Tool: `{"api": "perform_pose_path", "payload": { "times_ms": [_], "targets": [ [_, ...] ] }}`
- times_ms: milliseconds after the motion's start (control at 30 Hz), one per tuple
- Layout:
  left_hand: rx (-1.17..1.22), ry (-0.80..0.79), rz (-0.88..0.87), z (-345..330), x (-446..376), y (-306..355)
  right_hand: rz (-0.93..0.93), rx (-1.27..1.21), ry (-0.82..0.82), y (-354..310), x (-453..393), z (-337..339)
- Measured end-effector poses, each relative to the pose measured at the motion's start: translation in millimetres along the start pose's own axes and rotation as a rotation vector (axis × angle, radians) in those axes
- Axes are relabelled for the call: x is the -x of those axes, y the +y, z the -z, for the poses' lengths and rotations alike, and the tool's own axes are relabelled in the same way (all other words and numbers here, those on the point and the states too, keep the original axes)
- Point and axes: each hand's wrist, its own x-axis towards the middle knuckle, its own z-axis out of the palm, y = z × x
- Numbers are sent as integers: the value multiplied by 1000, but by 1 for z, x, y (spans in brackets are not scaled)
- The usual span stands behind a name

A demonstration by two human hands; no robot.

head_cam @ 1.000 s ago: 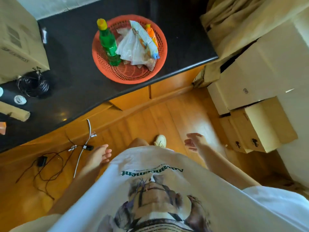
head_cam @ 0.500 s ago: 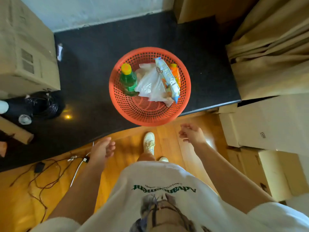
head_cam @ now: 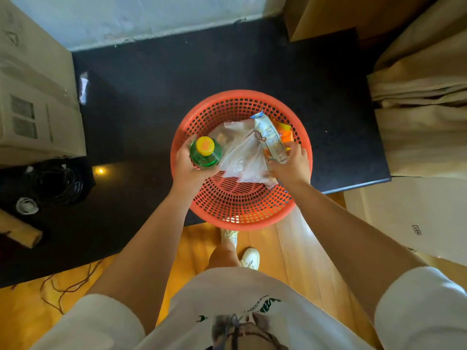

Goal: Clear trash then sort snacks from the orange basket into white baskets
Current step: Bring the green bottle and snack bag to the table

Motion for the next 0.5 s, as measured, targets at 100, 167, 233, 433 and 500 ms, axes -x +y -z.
{"api": "perform_pose_path", "payload": {
  "times_ms": [100,167,233,433,500],
  "targets": [
    [-16,-41,3,1,-5,1,-14,38,-2,-2,-6,-6],
    [5,-74,7,3,-6,2,-17,51,13,-1,-8,-9],
    [21,-92,-3,4,-6,3,-8,50,27,1,-10,-10],
    [17,-79,-46,6,-3,0,-18,-107,32,8,-5,-8],
    [11,-72,-64,5,2,-2,-82,-289,1,9,6,-3]
  ]
}}
